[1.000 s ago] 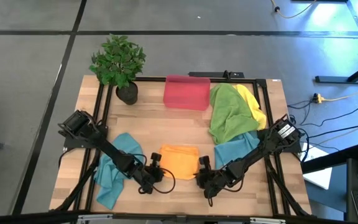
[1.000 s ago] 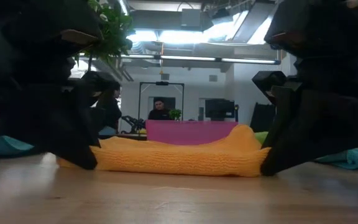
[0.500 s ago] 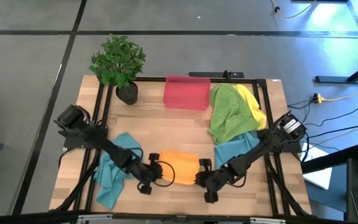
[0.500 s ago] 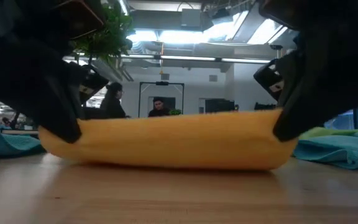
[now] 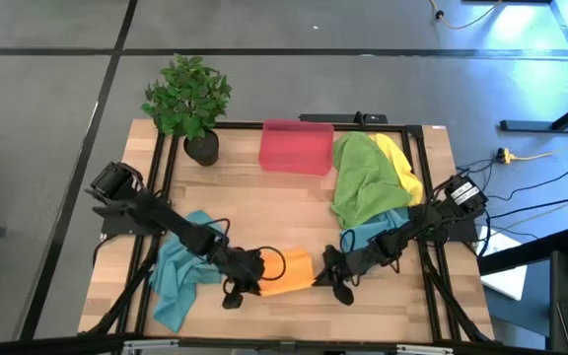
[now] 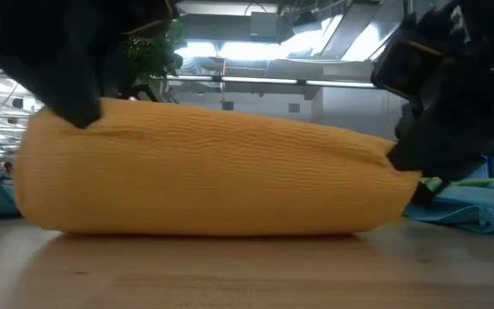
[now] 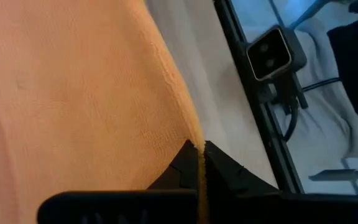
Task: Roll microfiber towels into tight, uniform cylinder then place into a basket
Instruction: Roll the orange towel
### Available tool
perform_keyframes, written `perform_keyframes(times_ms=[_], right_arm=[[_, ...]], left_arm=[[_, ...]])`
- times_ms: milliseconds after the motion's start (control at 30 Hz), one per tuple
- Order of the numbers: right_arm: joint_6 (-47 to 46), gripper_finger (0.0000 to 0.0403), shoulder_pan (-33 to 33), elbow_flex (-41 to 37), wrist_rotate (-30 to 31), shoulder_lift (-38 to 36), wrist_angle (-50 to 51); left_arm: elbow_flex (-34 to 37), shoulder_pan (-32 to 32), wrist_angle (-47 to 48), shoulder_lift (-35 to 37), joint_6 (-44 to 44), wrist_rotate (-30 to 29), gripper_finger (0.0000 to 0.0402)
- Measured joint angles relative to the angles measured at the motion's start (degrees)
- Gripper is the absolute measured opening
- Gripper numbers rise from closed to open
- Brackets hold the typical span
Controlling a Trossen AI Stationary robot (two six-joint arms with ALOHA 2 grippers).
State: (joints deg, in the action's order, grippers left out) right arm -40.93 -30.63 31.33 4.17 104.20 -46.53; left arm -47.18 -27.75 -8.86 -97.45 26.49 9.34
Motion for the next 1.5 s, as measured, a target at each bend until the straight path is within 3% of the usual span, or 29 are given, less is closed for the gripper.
perform_keyframes(times_ms=[200, 333, 433, 767, 933, 1000, 1133, 1267, 1367, 1500], right_arm=[[-6.5, 0.0003, 0.0, -1.0, -2.4, 0.0, -1.5], [-5.4, 0.0018, 0.0, -0.4, -2.1, 0.0, -1.3], [-2.3, 0.0046, 0.0, -0.3, -0.4, 0.0, -0.1], [5.3, 0.0151, 2.7, 2.1, -3.1, -1.2, -0.8], [13.8, 0.0164, 2.2, 6.4, -3.4, -1.9, 0.5], [17.0, 0.0164, 1.4, 9.6, -3.3, -1.9, 5.3], [22.3, 0.0165, 0.0, 17.1, 0.9, -1.9, 21.7], [26.2, 0.0165, -0.9, 22.7, 10.0, -1.9, 33.5], [27.4, 0.0164, -0.9, 23.9, 15.7, -1.8, 35.8], [28.0, 0.0144, 0.1, 24.4, 16.7, -0.2, 36.1]], left_arm=[[3.5, 4.0, -6.0, 0.0, -1.3, 6.3, 0.0000], [8.2, 5.9, -14.7, 0.0, 1.5, 9.2, 0.0000], [10.5, 6.5, -14.9, 0.0, 3.5, 11.3, 0.0000], [14.4, 7.5, -20.5, 0.1, 8.4, 9.7, 0.0000], [17.2, 9.3, -28.0, 0.1, 11.4, 8.7, 0.0000], [19.4, 10.3, -32.9, 0.1, 13.4, 8.7, 0.0000], [23.7, 12.6, -37.9, 0.1, 17.7, 7.6, 0.0000], [25.1, 13.9, -38.6, 0.1, 19.5, 6.7, 0.0000], [25.2, 14.5, -38.6, 0.1, 19.8, 6.7, 0.0000], [25.1, 15.6, -38.6, 0.1, 21.0, 6.4, 0.0000]])
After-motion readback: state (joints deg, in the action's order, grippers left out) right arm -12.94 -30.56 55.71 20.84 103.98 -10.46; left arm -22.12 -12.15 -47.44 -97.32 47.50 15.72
